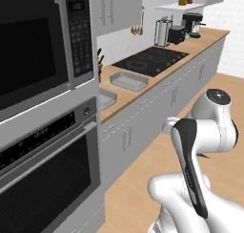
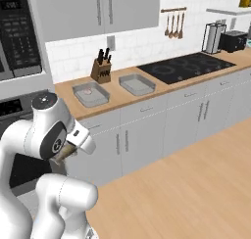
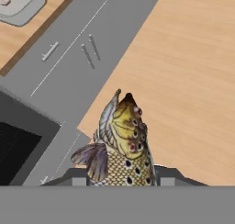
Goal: Place one garlic and one fish in each tupperware on the nearby counter, to pack two identical lunches.
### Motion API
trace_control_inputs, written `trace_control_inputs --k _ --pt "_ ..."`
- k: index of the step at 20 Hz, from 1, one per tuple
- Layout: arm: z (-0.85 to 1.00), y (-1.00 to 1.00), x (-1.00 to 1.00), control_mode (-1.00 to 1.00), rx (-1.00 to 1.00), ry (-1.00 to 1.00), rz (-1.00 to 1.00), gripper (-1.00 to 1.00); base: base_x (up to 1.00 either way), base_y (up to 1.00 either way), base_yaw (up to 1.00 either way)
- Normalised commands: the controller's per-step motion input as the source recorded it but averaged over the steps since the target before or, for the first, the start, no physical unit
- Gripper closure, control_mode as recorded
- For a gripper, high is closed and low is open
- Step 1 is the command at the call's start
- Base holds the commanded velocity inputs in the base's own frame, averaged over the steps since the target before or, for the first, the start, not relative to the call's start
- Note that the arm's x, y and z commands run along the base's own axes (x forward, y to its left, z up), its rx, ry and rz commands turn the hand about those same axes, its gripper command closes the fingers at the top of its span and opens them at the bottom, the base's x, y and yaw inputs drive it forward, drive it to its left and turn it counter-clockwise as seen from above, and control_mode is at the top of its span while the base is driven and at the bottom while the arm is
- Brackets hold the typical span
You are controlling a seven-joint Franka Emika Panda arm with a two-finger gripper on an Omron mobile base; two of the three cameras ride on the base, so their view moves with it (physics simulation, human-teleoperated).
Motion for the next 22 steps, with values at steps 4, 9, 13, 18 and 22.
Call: trace_control_inputs --k 4,9,13,18,22 --pt "0.0 0.0 0.0 1.0 0.0 0.0 0.0 1.0 1.0 0.0 0.0" --pt "0.0 0.0 0.0 1.0 0.0 0.0 0.0 1.0 1.0 -0.12 0.16" --pt "0.0 0.0 0.0 1.0 0.0 0.0 0.0 1.0 1.0 -0.4 0.43" --pt "0.0 0.0 0.0 1.0 0.0 0.0 0.0 1.0 0.96 -0.61 0.73" --pt "0.0 0.0 0.0 1.0 0.0 0.0 0.0 1.0 0.56 -0.54 0.76"
